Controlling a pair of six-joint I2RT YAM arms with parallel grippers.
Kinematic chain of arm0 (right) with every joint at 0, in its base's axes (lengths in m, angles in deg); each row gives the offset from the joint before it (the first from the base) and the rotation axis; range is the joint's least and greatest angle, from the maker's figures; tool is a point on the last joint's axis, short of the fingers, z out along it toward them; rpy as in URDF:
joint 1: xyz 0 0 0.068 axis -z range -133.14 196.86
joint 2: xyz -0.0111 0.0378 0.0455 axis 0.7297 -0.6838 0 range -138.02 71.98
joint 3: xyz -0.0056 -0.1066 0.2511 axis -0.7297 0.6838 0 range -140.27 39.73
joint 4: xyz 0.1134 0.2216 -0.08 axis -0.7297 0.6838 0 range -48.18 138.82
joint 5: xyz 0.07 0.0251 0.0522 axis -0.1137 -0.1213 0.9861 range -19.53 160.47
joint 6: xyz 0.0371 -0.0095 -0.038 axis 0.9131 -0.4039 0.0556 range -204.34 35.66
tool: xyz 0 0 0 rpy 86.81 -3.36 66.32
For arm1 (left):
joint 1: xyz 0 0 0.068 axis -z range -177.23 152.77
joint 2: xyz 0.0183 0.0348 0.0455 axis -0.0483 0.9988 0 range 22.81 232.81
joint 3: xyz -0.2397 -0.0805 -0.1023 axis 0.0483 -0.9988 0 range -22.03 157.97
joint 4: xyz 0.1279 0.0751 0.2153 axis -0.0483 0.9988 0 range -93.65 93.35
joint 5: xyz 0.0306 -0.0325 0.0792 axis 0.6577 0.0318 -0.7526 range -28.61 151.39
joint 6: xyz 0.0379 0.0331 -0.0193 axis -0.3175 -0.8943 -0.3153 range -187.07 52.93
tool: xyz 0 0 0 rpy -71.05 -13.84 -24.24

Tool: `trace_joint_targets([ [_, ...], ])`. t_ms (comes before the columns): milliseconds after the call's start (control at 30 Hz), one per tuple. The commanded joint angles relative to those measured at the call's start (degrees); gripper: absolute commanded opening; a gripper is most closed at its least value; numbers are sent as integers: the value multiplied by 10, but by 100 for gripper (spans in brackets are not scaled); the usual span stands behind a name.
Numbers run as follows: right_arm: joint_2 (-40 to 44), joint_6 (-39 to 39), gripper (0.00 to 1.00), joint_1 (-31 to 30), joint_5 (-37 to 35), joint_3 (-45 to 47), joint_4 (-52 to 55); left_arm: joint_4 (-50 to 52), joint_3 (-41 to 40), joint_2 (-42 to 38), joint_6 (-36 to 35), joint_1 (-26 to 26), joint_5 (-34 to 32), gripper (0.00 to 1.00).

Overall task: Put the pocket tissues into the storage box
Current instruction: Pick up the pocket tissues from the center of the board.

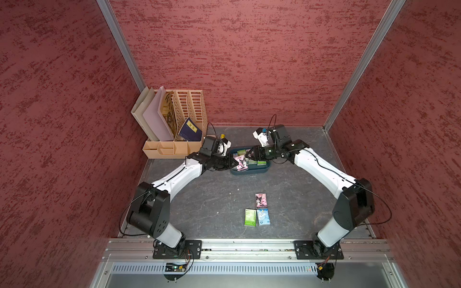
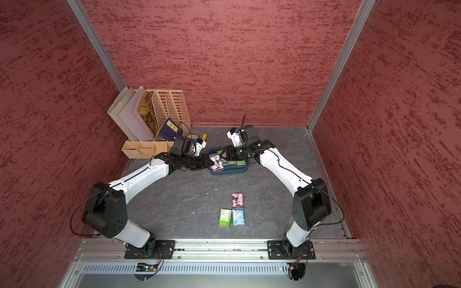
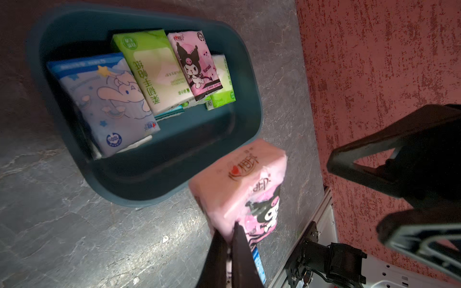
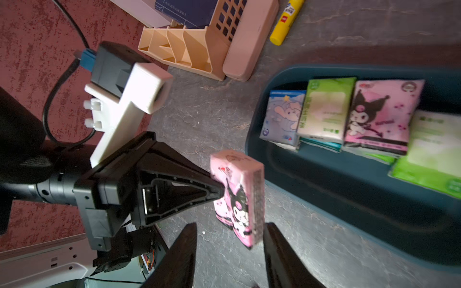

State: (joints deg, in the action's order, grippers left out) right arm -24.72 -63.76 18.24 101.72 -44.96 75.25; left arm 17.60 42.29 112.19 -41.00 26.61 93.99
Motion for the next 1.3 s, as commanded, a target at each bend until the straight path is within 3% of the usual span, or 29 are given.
trace_joint_targets([
  [0, -28, 7, 47, -6, 8, -23, -24, -28, 13, 0, 1, -1, 18, 0],
  [300, -56, 0, 45, -21, -2, -33, -19, -42, -11, -16, 9, -13, 38, 0],
  [467, -62, 3, 32, -27, 6, -26, -22, -68, -31, -29, 22, -25, 52, 0],
  [567, -67, 5, 30, -28, 9, -25, -23, -71, -33, -34, 23, -28, 56, 0],
  [667, -74, 2, 41, -31, 3, -29, -19, -72, -35, -35, 22, -30, 58, 0],
  [767, -79, 1, 44, -36, -3, -29, -19, -71, -34, -36, 22, -29, 60, 0],
  [833, -82, 2, 39, -38, -6, -29, -21, -70, -33, -37, 21, -29, 61, 0],
  [1067, -86, 12, 0, -39, 0, -25, -38, -59, -33, -42, 14, -29, 54, 0],
  [1167, -83, 15, 0, -39, -2, -24, -42, -56, -34, -41, 10, -29, 49, 0],
  [1200, -81, 16, 0, -39, -5, -25, -41, -55, -34, -42, 9, -29, 48, 23],
  [1233, -79, 15, 0, -39, -11, -25, -40, -54, -34, -43, 6, -30, 45, 72],
  [1267, -77, 14, 0, -38, -19, -26, -39, -55, -36, -44, 5, -29, 42, 92],
])
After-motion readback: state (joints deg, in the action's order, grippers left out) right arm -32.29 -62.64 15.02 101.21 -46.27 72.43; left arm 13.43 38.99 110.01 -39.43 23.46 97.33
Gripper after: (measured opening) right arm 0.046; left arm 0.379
